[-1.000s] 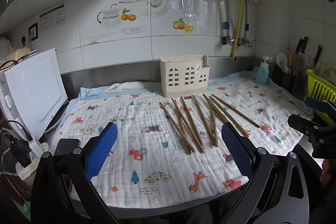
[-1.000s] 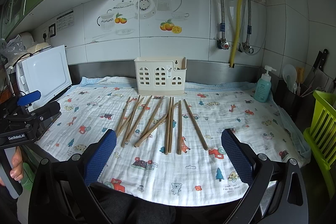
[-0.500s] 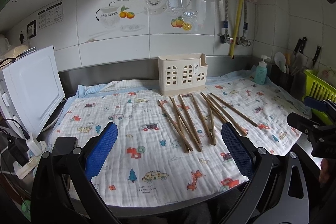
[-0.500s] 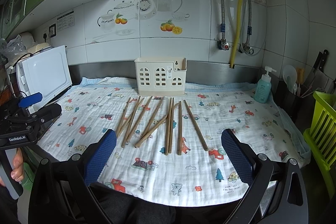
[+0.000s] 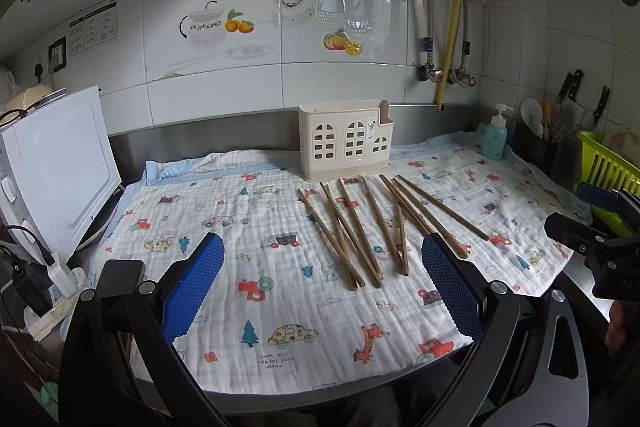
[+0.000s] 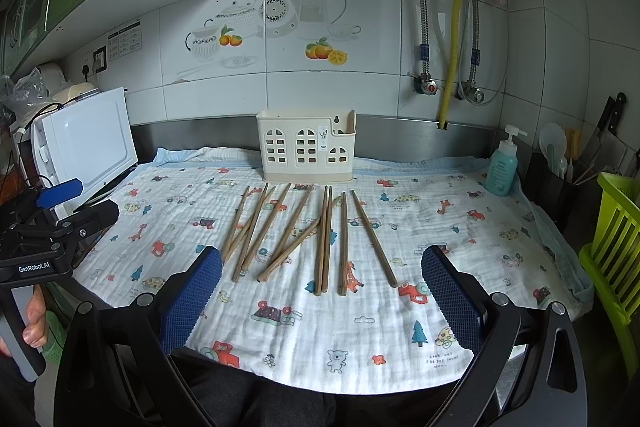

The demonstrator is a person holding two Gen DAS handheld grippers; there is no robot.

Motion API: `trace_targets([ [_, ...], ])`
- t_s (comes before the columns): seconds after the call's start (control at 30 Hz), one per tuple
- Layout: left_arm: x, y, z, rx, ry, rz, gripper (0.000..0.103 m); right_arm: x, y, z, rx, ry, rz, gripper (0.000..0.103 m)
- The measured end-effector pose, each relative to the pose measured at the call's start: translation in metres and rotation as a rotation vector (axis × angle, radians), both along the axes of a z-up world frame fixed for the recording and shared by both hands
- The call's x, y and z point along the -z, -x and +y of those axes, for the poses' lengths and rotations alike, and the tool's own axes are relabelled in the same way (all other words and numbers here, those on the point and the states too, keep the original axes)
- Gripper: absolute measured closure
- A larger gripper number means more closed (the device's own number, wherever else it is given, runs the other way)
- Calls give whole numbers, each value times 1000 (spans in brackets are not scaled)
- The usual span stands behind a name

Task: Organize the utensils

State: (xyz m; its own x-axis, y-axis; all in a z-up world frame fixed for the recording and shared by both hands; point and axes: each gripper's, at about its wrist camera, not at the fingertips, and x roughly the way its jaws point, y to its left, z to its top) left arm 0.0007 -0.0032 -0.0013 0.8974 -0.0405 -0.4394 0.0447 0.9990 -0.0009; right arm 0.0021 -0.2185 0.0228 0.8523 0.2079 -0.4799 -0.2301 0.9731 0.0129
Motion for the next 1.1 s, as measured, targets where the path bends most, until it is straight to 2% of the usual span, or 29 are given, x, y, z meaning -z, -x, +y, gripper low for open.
trace_targets([
  [1.1, 10, -11, 3, -23, 2, 27, 5, 12, -11, 1, -11, 3, 14, 6],
])
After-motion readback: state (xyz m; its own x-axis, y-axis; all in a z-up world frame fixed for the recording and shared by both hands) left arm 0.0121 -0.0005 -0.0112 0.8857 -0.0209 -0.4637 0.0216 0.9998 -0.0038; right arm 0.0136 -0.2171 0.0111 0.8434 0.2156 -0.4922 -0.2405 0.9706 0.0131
